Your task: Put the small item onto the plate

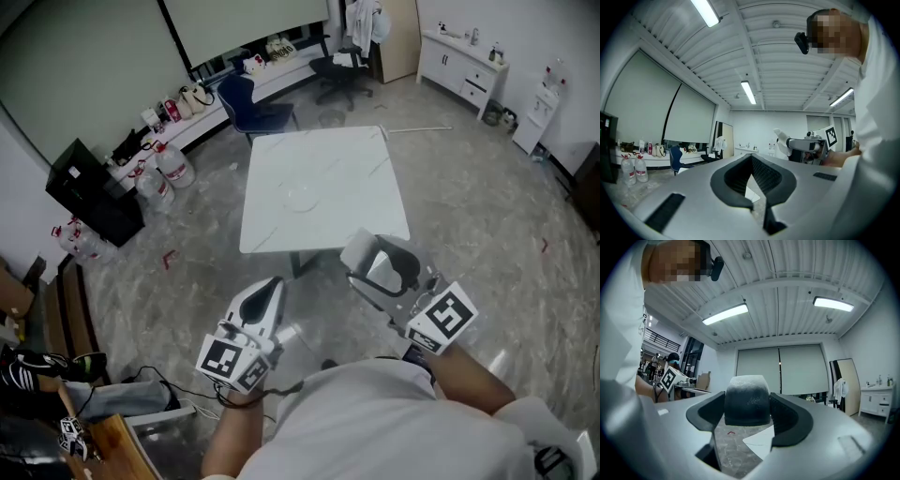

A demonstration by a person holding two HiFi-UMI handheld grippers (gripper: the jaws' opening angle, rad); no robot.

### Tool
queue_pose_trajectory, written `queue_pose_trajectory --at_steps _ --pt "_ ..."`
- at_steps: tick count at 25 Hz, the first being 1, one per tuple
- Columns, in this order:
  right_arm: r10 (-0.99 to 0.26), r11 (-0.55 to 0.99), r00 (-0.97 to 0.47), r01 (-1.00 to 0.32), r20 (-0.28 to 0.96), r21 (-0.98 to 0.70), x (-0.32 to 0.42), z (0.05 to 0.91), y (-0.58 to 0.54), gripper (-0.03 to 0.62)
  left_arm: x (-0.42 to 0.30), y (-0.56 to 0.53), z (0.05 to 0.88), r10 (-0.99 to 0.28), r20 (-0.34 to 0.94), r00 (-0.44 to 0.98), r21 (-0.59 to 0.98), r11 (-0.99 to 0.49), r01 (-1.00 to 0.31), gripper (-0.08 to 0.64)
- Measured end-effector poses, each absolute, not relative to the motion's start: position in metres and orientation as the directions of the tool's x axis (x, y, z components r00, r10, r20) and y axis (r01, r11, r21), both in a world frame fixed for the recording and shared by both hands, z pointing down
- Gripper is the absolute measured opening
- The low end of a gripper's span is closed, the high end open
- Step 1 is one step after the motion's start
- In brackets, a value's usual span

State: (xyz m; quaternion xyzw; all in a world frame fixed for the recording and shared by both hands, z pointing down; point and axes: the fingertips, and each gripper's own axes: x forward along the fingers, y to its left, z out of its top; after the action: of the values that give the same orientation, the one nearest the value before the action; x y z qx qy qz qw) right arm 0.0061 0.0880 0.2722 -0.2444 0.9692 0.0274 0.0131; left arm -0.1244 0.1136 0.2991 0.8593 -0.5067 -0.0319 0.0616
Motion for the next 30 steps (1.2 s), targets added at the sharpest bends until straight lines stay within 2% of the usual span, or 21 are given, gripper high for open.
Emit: queue_pose_trajectory --at_steps 12,30 --pt "-0.452 0.891 -0.892 -0.453 -0.024 0.029 -0.025 0.283 -0.016 0.290 -0.153 0.022 0.311 -0.887 0.021 0.461 0.162 -0.452 -0.877 0.008" --pt "-0.242 0.969 -0.970 -0.243 -0.026 0.044 -0.017 0.284 -0.240 0.289 -0.131 -0.194 0.321 -0.957 -0.010 0.291 0.148 -0.289 -0.946 0.008"
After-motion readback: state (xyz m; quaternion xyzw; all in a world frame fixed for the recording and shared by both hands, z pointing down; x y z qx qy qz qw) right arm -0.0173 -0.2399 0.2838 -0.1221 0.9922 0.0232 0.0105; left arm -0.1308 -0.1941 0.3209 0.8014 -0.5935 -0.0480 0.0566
